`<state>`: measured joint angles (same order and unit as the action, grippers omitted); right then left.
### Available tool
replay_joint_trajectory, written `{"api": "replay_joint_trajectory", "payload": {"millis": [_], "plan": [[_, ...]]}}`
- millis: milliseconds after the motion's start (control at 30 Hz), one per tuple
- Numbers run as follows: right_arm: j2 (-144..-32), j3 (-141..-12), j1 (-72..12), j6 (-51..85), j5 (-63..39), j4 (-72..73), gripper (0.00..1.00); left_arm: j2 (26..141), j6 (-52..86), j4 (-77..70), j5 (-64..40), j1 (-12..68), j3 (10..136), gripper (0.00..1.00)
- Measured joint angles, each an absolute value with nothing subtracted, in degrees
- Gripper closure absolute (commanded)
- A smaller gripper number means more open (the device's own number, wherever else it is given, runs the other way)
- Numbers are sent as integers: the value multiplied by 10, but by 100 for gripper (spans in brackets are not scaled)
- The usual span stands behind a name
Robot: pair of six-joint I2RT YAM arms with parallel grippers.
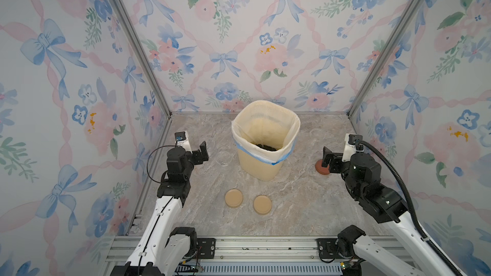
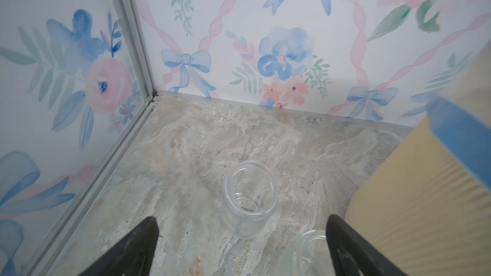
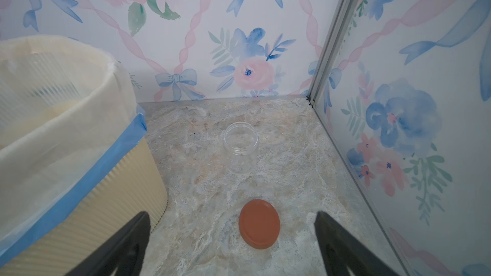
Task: Empty moldy tea leaves from jars
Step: Place the jar at the center of the board, then reset both arms
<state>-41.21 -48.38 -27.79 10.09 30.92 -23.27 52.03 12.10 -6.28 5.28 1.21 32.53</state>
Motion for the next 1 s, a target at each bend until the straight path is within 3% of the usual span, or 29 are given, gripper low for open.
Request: {"api": "replay_joint_trajectory", "payload": {"millis": [267,433,633,1000], "plan": [[-369,-355,-205,104,322,-132,3,535,121,-255,82,9,177,2],[-366,-286,-173,90,322,-57,3,604,123,-417,95,9,90,2],[-432,-222,-160,25,320,100,3,697,120,-550,107,5,64,2],[-670,-108,-116,-6,289,442,3,822,113,-691,59,-12,88,2]]}}
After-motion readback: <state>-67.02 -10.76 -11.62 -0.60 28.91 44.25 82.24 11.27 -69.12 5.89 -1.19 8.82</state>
